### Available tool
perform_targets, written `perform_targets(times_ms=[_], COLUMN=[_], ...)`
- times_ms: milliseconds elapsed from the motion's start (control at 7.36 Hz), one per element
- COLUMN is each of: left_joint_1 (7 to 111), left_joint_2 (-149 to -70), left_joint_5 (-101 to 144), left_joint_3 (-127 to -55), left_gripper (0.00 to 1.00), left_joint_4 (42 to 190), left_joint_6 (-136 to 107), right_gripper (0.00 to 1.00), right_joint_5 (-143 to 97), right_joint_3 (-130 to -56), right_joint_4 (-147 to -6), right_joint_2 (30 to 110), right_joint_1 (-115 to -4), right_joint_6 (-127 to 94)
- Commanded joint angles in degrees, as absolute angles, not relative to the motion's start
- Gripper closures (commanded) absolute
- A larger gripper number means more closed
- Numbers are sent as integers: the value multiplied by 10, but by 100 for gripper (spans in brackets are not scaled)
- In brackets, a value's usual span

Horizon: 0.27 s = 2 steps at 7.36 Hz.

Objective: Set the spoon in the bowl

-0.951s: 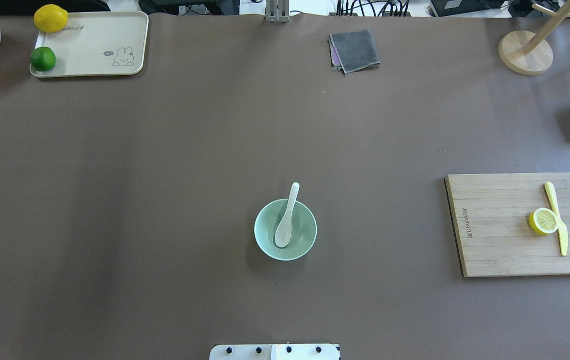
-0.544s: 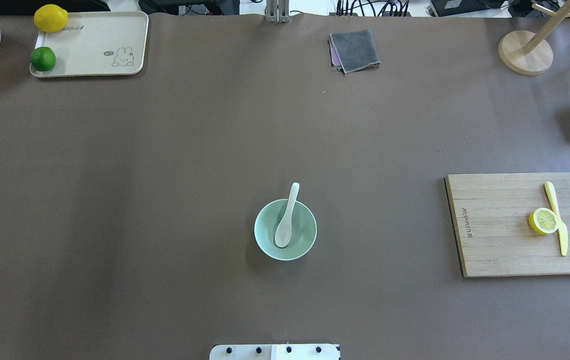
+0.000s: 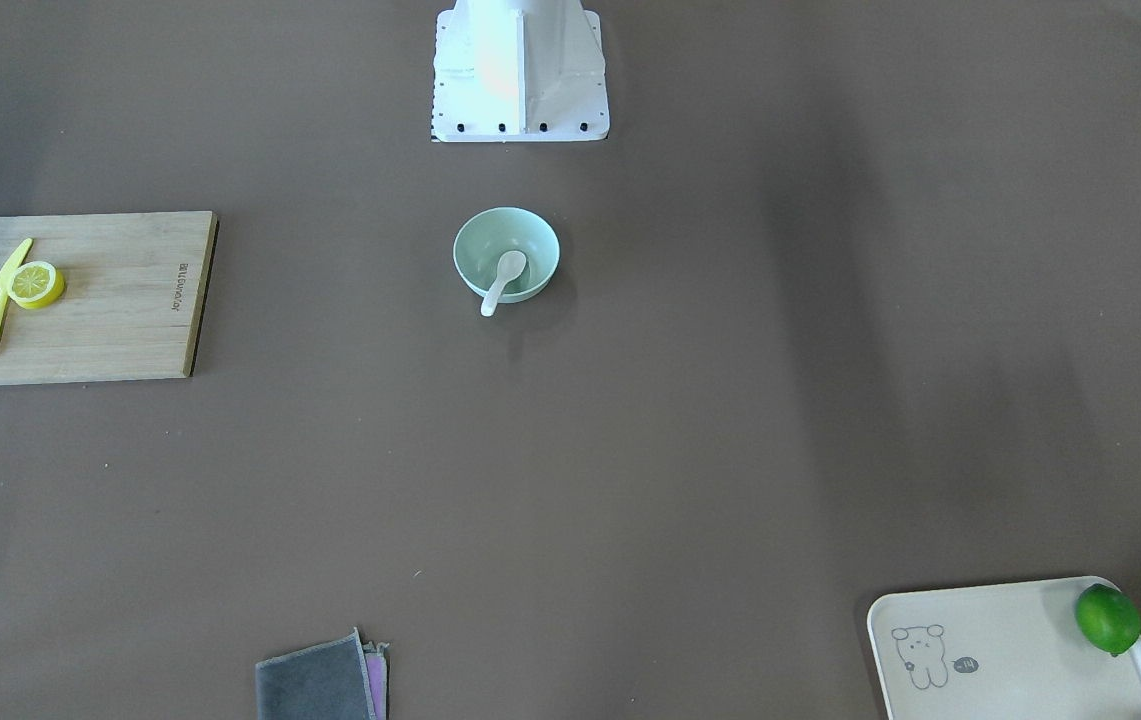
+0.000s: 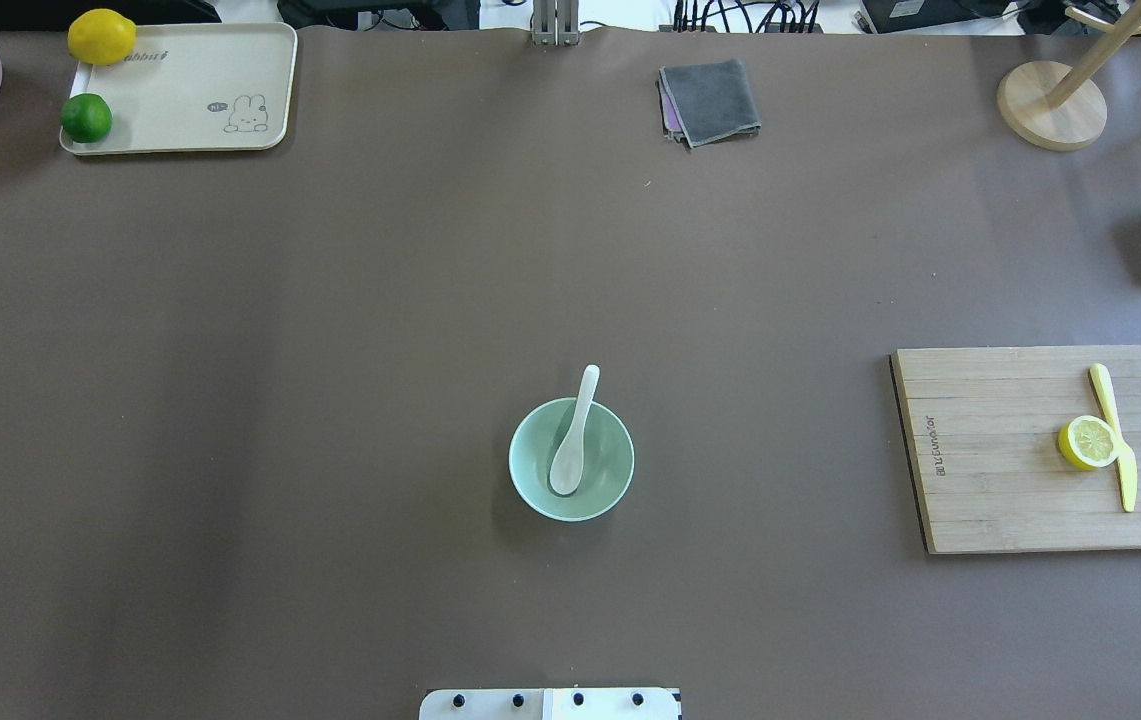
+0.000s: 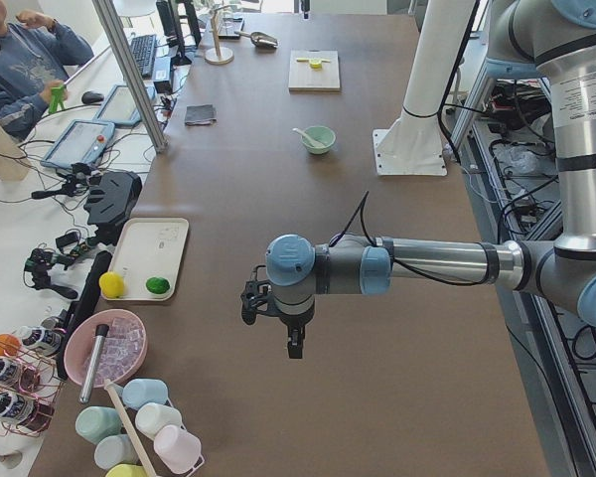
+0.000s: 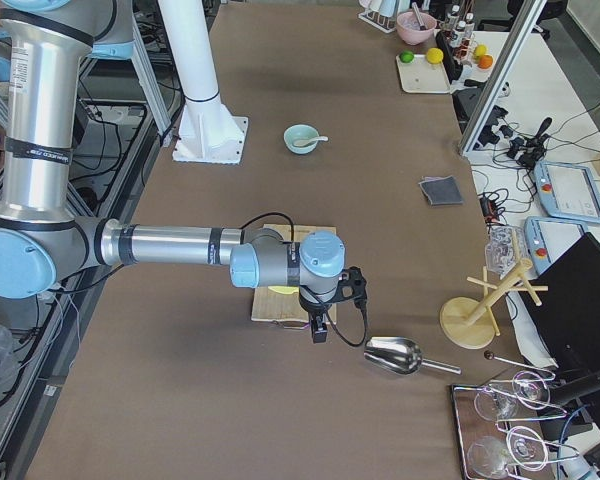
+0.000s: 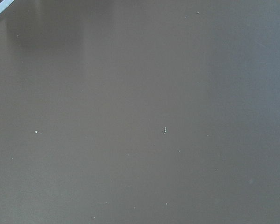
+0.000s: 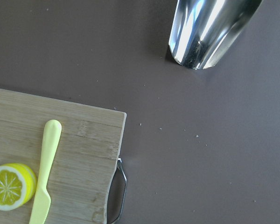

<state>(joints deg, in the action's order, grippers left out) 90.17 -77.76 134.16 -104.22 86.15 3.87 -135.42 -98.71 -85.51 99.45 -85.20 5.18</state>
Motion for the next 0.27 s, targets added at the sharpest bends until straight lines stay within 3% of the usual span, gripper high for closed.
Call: perform_targets(times_ms=[0, 136], left_joint_1=[902, 902], left_joint_2=[-777, -777], left_joint_5=[1317, 1318], left_joint_3=[-1041, -1041], left_gripper=[2, 2], left_joint_4=[861, 861], left_joint_6=[107, 107], right_gripper=[0, 0], right_joint_5=[-1354, -1354], right_joint_3=[-987, -987], right_joint_4=[-855, -855], right_joint_2=[995, 995], right_joint_1=[-851, -851], right_joint_6=[52, 52])
